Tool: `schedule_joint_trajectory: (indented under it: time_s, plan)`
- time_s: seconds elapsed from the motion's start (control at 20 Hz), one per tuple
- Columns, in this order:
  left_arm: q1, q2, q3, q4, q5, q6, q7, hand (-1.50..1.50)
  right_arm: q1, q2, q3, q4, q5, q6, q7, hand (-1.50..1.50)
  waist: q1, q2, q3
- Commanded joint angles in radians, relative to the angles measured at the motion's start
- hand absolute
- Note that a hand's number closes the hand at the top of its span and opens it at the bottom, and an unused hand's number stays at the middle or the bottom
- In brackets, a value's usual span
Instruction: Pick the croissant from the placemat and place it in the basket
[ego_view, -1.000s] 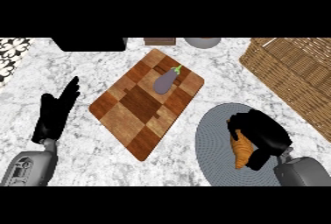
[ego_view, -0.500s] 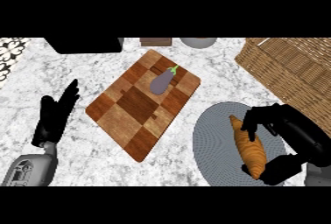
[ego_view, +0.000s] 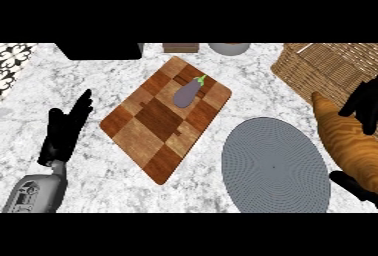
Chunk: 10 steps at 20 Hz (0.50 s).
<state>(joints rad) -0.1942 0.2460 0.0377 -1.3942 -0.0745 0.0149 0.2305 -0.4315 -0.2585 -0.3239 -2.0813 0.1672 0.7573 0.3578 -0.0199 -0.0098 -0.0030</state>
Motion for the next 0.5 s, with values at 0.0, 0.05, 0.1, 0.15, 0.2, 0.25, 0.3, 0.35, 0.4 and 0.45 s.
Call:
schedule_joint_trajectory:
  time_s: [0.0, 0.05, 0.1, 0.15, 0.2, 0.25, 0.3, 0.35, 0.4, 0.45]
  plan:
    - [-0.024, 0.009, 0.016, -0.011, 0.021, -0.019, 0.032, 0.00, -0.214, -0.094, -0.122, 0.091, -0.196, 0.021, 0.224, 1.50, 0.014, 0.003, 0.001]
    - [-0.007, -0.011, 0.005, 0.006, -0.012, 0.015, -0.010, 0.00, -0.196, -0.096, -0.125, 0.016, -0.250, 0.015, 0.305, 1.50, 0.007, 0.003, 0.001]
    - [-0.009, -0.018, -0.003, 0.003, -0.010, 0.012, 0.001, 0.00, -0.306, -0.131, -0.099, 0.089, -0.244, -0.013, 0.363, 1.50, 0.015, 0.003, 0.000]
    - [-0.019, 0.001, 0.018, 0.018, 0.002, -0.005, -0.011, 0.00, -0.320, -0.171, -0.122, 0.095, -0.276, -0.013, 0.383, 1.50, 0.014, 0.004, 0.001]
    - [-0.051, 0.010, 0.004, 0.029, -0.023, -0.002, 0.015, 0.00, -0.376, -0.198, -0.134, 0.123, -0.305, -0.031, 0.424, 1.50, 0.010, 0.004, 0.001]
    - [-0.049, -0.018, -0.002, 0.015, -0.013, 0.006, 0.016, 0.00, -0.400, -0.214, -0.107, 0.156, -0.268, -0.056, 0.439, 1.50, 0.018, 0.006, 0.001]
    - [-0.060, -0.008, 0.001, 0.039, -0.014, -0.005, 0.008, 0.00, -0.459, -0.295, -0.141, 0.246, -0.235, -0.029, 0.393, 1.50, 0.022, 0.009, 0.001]
    - [-0.044, -0.003, 0.005, 0.028, -0.005, -0.020, -0.003, 0.00, -0.456, -0.307, -0.116, 0.256, -0.210, -0.029, 0.391, 1.50, 0.025, 0.009, 0.002]
    - [0.001, -0.010, -0.011, -0.042, -0.018, -0.002, 0.030, 0.00, -0.415, -0.354, -0.138, 0.251, -0.188, 0.016, 0.334, 1.50, 0.029, 0.008, 0.003]
    - [-0.037, 0.004, 0.002, -0.014, 0.000, -0.024, 0.025, 0.00, -0.420, -0.392, -0.082, 0.261, -0.096, 0.043, 0.325, 1.50, 0.035, 0.013, 0.002]
